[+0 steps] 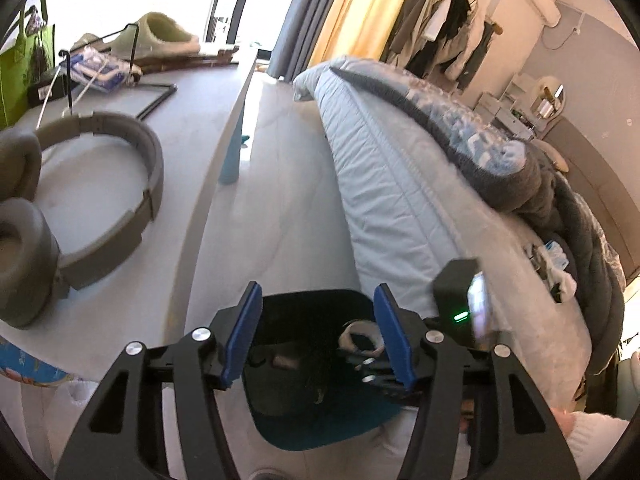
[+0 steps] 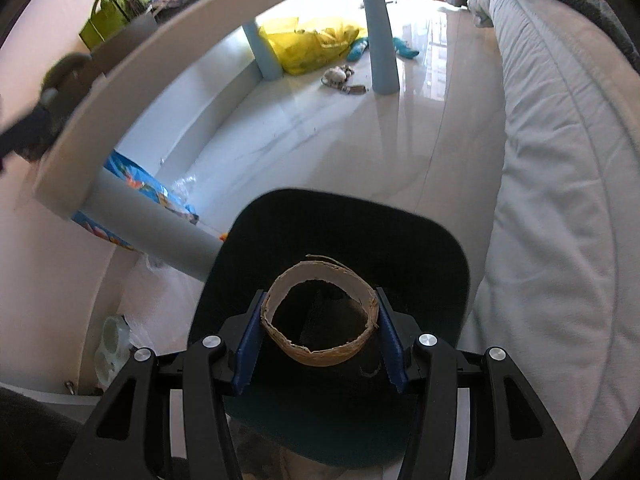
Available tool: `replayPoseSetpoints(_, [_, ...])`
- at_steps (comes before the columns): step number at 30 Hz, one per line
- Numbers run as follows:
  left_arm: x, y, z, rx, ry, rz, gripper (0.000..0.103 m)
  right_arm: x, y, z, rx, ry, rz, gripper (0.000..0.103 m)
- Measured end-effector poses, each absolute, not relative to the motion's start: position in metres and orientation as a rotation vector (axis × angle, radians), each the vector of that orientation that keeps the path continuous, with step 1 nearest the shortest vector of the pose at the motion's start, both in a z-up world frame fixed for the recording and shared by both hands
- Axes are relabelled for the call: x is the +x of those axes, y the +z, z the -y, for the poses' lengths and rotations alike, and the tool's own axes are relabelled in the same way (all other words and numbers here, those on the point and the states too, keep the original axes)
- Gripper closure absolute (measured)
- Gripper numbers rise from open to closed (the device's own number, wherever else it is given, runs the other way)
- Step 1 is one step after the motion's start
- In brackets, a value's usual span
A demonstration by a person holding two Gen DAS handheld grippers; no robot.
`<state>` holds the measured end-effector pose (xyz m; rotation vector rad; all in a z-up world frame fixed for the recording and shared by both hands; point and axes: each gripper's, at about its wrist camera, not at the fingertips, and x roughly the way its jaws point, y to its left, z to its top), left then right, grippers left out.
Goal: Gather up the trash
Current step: 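Open the left tool dropping the clip while the right tool releases the tape core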
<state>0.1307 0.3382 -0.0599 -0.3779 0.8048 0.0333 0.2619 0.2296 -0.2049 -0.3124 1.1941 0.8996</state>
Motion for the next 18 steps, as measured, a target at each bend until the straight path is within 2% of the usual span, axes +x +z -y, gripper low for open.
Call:
replayPoseSetpoints(8, [0.124,-0.044,-0.334,-0.399,0.01,-0.754,0.046,0.248,-0.229,-0.239,-0.414,0.887,-1.223,0.049])
replayPoseSetpoints(12, [0.122,-0.035,-0.333,-0.414,0.004,-0.725,0.046,0.246,-0.237,-0.241,-0.435,0.877,-1.238,0.035])
replayPoseSetpoints(18, [0.121,-0.025,-0.33,-0.399,0.012,-0.7,0.048,0.242,-0.237,-0.242,-0.46,0.88,-1.233,0.033])
